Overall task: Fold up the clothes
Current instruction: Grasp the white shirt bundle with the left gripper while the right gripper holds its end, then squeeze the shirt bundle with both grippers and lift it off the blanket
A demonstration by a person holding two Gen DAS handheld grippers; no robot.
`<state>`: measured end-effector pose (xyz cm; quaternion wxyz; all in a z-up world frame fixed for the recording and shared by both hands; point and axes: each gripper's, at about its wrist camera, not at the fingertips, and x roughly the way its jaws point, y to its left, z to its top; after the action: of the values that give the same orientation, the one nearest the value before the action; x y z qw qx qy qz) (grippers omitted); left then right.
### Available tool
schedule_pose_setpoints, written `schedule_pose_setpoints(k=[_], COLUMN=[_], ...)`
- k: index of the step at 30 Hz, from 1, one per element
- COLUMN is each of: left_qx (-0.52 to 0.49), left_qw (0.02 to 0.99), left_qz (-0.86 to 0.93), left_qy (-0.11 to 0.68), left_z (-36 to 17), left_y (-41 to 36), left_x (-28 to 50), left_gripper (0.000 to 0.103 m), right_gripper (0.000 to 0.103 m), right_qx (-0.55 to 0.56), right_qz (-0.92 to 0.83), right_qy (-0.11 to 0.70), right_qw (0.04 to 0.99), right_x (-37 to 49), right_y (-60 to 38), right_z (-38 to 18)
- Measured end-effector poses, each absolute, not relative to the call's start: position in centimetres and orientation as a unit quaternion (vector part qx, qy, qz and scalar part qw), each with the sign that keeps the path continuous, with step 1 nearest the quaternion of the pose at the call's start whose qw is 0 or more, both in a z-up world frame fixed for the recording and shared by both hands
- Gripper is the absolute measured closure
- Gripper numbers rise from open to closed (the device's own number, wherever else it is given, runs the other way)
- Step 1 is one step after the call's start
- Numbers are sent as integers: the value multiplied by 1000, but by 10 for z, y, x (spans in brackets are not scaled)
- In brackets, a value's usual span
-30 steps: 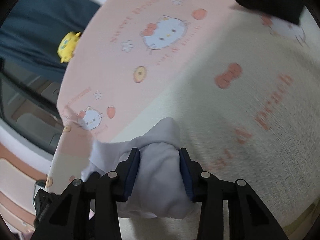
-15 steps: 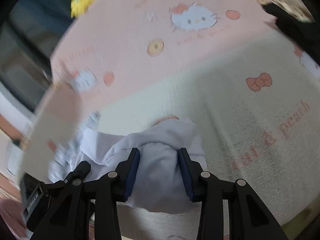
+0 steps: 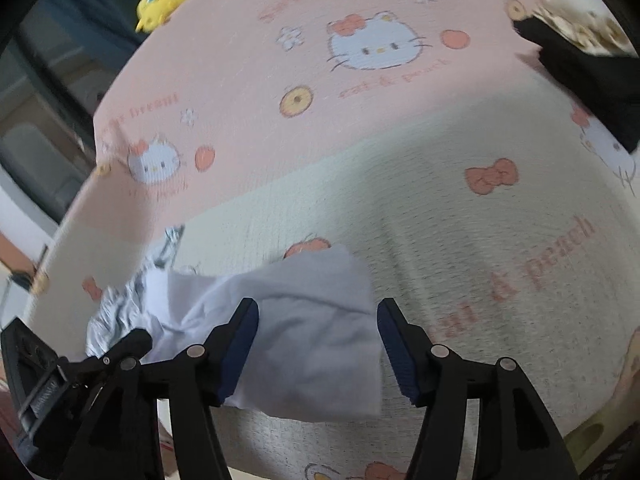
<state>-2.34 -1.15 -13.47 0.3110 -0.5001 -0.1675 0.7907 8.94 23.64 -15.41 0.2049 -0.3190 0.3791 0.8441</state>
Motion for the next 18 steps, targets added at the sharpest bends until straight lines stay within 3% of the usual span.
schedule_pose_setpoints(k=[7, 11, 15, 18], left_qx=[-509, -534, -529, -529], left_qw=[330, 309, 302, 291], left_qz=[773, 774, 786, 788], left_qy=[-183, -144, -108, -124], left_z=[-138, -147, -149, -152], left_y=[-2, 10, 24, 23], left_x=[-28, -32, -36, -39], left_gripper=[41, 35, 35, 35], right_gripper=[36, 37, 37, 37], right_qx=[-309, -303, -309, -313], right_qz=[829, 823, 830, 833], right_qy=[427, 452, 433, 427], right_qw=[187, 163, 167, 164], right_x=[86, 79, 73, 69], right_y=[256, 262, 256, 251], right_z=[-171, -183, -187, -189])
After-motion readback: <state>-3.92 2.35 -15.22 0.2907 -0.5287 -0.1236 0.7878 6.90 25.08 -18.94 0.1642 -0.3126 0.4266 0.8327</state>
